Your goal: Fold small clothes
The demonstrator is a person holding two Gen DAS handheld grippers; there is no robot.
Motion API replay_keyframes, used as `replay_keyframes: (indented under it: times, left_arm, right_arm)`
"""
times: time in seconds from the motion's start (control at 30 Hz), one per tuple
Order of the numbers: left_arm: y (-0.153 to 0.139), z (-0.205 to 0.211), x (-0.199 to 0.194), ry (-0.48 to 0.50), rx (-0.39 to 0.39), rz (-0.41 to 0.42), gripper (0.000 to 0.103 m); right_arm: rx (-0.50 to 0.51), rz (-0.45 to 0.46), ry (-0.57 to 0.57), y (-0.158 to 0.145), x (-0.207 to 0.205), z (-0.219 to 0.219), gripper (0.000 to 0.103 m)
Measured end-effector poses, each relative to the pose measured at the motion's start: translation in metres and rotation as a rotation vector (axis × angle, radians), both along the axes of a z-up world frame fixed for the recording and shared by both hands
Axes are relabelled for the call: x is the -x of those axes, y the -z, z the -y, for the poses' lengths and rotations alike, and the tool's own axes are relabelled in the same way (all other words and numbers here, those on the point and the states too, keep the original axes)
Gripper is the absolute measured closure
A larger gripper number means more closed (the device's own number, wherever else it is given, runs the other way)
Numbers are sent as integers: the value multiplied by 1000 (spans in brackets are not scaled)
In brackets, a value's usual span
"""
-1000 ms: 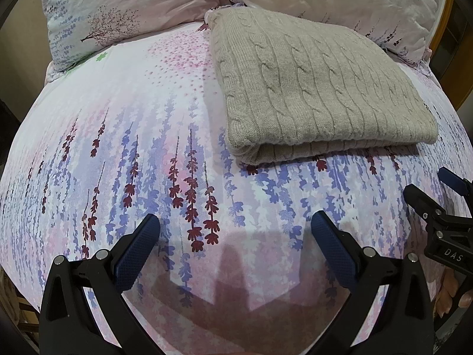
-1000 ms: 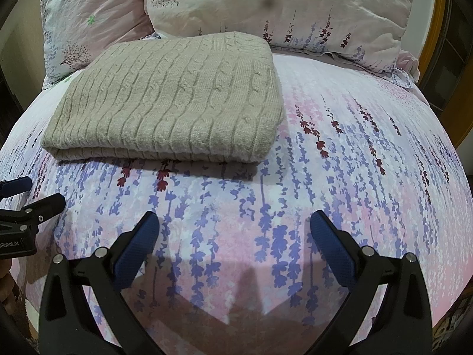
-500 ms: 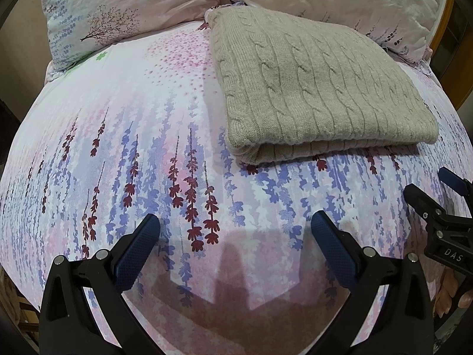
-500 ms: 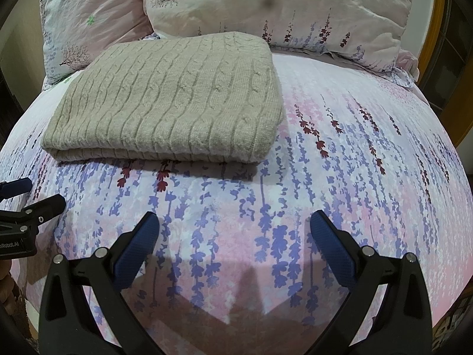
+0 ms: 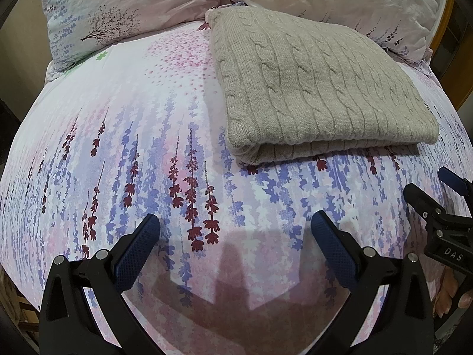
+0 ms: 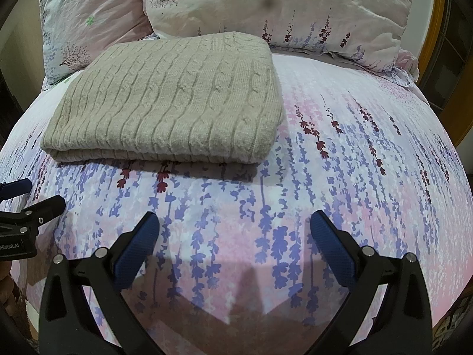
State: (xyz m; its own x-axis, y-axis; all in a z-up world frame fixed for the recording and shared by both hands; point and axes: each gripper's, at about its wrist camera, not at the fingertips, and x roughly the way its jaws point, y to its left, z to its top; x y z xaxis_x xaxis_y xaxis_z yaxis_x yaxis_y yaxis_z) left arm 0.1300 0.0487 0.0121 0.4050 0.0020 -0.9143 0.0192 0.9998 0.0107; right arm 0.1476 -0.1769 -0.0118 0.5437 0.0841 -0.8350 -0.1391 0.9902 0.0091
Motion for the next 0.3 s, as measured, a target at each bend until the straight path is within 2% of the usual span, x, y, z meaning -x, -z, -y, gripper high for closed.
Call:
replay_keyframes:
  times: [0.3]
  left_arm:
    - [0, 0, 0, 0, 0, -1, 1]
  right_arm:
    - [0, 1, -1, 0, 0, 0, 2]
